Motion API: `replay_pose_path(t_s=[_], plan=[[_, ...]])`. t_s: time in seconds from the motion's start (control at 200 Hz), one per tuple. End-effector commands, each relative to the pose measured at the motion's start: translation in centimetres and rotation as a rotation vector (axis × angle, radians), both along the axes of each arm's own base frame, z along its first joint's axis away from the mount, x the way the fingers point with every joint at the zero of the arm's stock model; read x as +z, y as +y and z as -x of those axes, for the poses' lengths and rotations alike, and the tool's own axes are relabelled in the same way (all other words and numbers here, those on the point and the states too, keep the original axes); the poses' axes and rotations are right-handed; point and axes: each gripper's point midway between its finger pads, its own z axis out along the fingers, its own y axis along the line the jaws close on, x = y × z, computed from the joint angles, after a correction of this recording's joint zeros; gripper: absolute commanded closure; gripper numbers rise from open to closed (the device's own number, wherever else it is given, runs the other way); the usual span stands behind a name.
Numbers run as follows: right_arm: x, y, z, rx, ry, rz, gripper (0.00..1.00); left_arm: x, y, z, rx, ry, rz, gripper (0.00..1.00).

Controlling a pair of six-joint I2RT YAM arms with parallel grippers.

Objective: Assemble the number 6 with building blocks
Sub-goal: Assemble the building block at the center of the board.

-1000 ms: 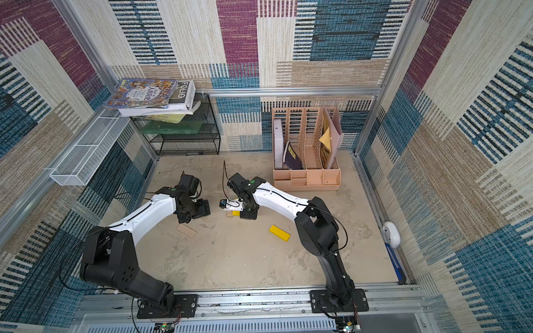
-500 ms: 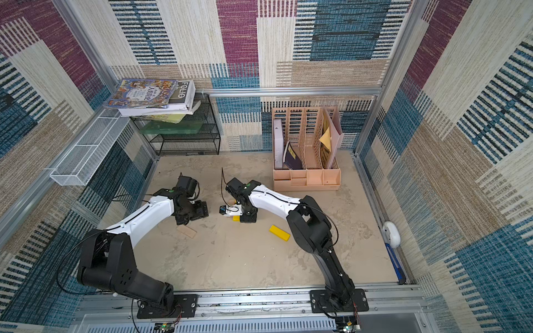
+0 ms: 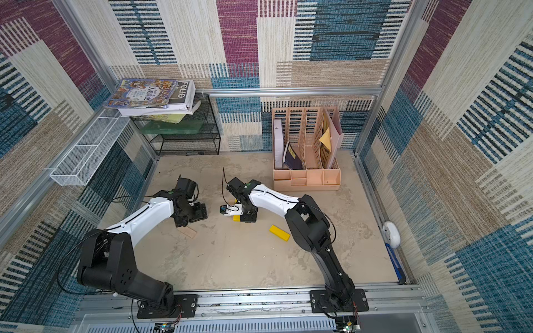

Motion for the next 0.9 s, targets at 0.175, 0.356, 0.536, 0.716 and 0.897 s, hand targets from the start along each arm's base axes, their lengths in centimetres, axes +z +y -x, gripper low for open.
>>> replay_pose_path(t_s=[0.175,0.356,0.536,0.716,0.897], plan=[[-0.6,0.2,0.0,0.005,0.038,-0.019,0.92,0.2,0.2,-0.3,0.003,-0.015,0.000,0.16],[-0.9,0.3,0.1,0.013,0.046,-0.020,0.92,0.5,0.3,-0.5,0.006,-0.022,0.001,0.16],[-1.2,0.7,0.2,0.015,0.053,-0.021,0.91,0.5,0.3,-0.5,0.006,-0.022,0.007,0.16],[-1.6,0.8,0.2,0.016,0.056,-0.015,0.90,0.4,0.4,-0.5,0.006,-0.020,0.010,0.16],[-1.9,0.8,0.2,0.004,0.059,-0.008,0.89,0.5,0.4,-0.6,0.007,-0.022,0.013,0.16]])
